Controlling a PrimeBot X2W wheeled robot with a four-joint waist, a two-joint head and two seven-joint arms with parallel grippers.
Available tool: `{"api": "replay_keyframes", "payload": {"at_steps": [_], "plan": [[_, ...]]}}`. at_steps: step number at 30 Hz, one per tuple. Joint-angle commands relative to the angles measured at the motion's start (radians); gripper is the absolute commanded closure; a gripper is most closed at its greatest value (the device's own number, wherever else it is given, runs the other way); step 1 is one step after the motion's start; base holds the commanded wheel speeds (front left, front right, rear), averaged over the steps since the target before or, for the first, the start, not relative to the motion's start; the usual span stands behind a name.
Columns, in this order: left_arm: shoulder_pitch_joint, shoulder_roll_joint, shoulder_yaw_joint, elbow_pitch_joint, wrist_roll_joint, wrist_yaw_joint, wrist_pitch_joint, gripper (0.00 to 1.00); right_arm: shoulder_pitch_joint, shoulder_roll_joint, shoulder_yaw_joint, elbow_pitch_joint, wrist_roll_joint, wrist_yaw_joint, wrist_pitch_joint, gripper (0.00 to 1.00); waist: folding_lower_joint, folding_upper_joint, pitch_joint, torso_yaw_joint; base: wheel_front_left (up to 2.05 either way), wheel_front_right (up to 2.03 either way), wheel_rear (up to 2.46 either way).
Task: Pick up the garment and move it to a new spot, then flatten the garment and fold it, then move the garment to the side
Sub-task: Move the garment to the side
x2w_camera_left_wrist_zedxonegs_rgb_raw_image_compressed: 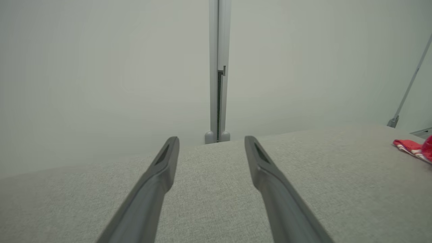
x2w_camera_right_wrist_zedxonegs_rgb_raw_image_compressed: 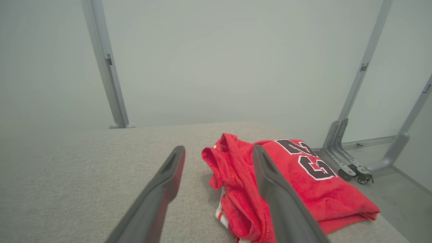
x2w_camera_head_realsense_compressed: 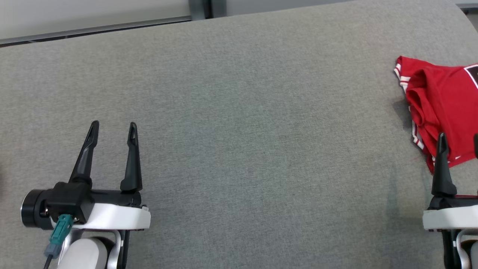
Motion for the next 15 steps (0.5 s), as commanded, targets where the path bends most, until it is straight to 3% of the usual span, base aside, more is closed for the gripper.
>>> {"api": "replay_keyframes", "payload": {"at_steps": [1, 7, 15], "plan": [[0.017, 0.001, 0.012, 0.004, -0.007, 0.012, -0.007, 0.0, 0.017, 0.006, 0.011, -0.026, -0.014, -0.002, 0.01, 0.0, 0.0, -0.0001, -0.039, 0.042, 0.0, 0.0, 0.0], [0.093, 0.0, 0.041, 0.031, -0.036, 0.029, -0.019, 0.0, 0.096, 0.029, 0.038, -0.123, -0.013, -0.002, 0.067, 0.0, 0.0, -0.0001, -0.115, 0.106, 0.0, 0.0, 0.0], [0.201, 0.018, 0.038, 0.087, -0.062, 0.009, -0.017, 0.0, 0.22, 0.032, 0.086, -0.211, 0.012, -0.002, 0.179, 0.0, 0.0, -0.0001, -0.254, 0.146, 0.0, 0.0, 0.0]]}}
